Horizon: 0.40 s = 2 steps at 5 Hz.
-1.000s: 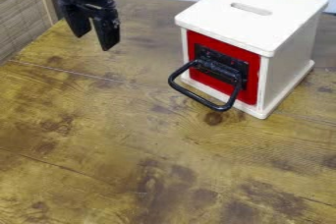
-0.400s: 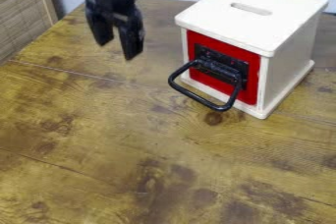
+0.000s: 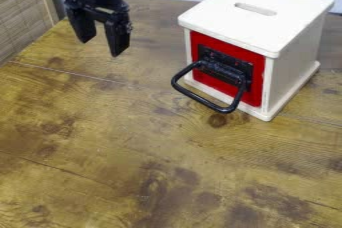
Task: Close the drawer
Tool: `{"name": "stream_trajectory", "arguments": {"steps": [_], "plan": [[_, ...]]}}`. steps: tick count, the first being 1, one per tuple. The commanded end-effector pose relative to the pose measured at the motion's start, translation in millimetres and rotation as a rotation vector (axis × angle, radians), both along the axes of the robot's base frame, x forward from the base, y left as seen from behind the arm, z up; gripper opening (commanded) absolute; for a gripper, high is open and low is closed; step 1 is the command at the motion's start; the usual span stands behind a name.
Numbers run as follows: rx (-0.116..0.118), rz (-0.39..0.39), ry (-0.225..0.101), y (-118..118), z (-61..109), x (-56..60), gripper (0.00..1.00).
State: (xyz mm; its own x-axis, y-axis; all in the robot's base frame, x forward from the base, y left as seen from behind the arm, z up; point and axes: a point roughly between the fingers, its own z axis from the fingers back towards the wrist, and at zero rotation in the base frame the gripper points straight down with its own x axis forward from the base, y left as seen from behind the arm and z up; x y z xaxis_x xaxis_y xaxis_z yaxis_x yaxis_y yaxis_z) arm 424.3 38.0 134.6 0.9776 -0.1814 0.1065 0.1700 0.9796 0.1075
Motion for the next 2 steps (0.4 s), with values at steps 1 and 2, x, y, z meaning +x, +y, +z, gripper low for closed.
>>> {"name": "stream_trajectory", "arguments": {"steps": [1, 2], "plan": [[0.024, 0.024, -0.117, 11, 45.5, 5.6, 1.0], [0.017, 0.024, -0.121, 5, 36.9, 17.1, 1.0]]}}
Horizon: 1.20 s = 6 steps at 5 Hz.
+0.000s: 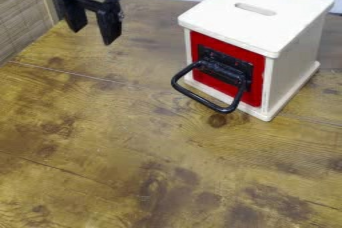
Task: Close the drawer
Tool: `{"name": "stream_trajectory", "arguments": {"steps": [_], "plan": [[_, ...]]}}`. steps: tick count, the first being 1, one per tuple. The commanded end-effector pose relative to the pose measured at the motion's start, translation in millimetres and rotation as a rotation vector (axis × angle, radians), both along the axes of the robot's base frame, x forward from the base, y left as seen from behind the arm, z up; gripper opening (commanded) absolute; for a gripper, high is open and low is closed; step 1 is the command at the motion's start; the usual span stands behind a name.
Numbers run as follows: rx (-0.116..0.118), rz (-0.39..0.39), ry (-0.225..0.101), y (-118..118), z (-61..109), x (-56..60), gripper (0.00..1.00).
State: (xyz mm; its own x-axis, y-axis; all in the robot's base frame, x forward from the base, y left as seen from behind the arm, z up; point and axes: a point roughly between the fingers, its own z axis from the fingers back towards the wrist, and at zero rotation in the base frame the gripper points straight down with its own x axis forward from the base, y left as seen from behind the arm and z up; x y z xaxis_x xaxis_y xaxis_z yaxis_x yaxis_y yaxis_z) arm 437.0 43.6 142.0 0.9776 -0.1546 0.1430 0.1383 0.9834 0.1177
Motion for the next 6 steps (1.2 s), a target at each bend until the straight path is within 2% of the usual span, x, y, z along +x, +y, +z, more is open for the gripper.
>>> {"name": "stream_trajectory", "arguments": {"steps": [1, 2, 3, 5, 6], "plan": [[-0.005, -0.05, -0.069, -20, 23.7, 4.7, 1.0], [-0.012, -0.104, -0.067, -39, 20.0, 1.8, 1.0], [-0.021, -0.128, -0.062, -42, 22.7, -2.3, 1.0], [-0.011, 0.028, -0.063, 1, 26.8, -10.3, 1.0], [-0.006, 0.022, -0.071, 12, 25.8, -8.6, 1.0]]}}
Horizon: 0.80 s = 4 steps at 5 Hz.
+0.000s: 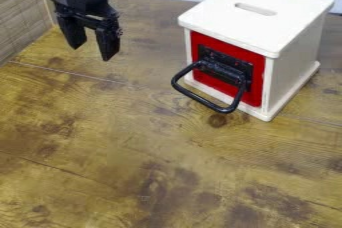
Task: Close the drawer
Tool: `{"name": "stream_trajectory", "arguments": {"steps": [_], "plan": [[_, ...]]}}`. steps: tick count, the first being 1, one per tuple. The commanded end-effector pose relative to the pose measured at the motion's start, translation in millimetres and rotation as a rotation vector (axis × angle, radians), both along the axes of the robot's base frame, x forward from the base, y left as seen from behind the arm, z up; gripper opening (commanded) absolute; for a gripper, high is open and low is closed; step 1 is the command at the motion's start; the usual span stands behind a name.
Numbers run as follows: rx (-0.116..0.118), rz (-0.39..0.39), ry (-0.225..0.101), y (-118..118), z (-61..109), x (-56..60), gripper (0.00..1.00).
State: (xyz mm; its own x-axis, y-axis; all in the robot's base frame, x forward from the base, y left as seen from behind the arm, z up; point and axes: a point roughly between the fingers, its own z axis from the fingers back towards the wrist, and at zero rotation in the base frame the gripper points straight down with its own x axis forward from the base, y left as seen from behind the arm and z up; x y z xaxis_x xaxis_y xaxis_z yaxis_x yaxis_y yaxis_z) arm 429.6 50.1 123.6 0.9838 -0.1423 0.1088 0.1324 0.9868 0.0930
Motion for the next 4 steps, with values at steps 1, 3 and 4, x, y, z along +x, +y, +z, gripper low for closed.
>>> {"name": "stream_trajectory", "arguments": {"steps": [1, 3, 4], "plan": [[0.017, -0.103, -0.112, 15, 42.2, 6.8, 1.0], [0.032, -0.378, -0.134, 24, 43.1, 20.6, 1.0], [0.039, -0.442, -0.145, 12, 41.5, 17.9, 1.0]]}}
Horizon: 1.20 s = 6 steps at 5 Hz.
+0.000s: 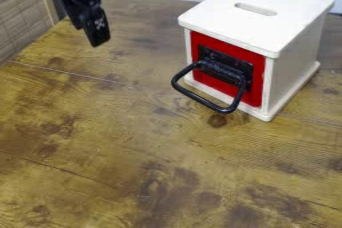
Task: Close the drawer
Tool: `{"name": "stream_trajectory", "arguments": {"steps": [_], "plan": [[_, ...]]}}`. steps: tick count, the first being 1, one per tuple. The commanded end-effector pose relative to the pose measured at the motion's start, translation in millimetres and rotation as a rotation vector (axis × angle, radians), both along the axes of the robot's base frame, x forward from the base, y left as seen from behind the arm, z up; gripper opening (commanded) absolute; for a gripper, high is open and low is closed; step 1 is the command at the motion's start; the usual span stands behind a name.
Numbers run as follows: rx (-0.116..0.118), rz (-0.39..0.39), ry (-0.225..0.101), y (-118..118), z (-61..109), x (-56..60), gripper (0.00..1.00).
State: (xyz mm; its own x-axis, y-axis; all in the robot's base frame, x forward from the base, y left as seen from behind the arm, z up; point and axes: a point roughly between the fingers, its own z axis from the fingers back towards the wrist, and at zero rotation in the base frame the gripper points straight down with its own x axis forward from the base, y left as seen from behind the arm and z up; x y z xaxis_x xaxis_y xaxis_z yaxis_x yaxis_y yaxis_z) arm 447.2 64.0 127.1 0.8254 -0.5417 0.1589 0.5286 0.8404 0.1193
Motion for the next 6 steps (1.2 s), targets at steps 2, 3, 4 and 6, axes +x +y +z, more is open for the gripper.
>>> {"name": "stream_trajectory", "arguments": {"steps": [2, 3, 4, 6], "plan": [[0.041, -0.026, -0.112, -5, 56.9, -1.7, 1.0], [0.055, 0.012, -0.124, 0, 66.0, 2.6, 1.0], [0.064, 0.008, -0.139, -4, 56.3, 2.6, 1.0], [0.066, -0.167, -0.173, -19, 58.4, -6.9, 1.0]]}}
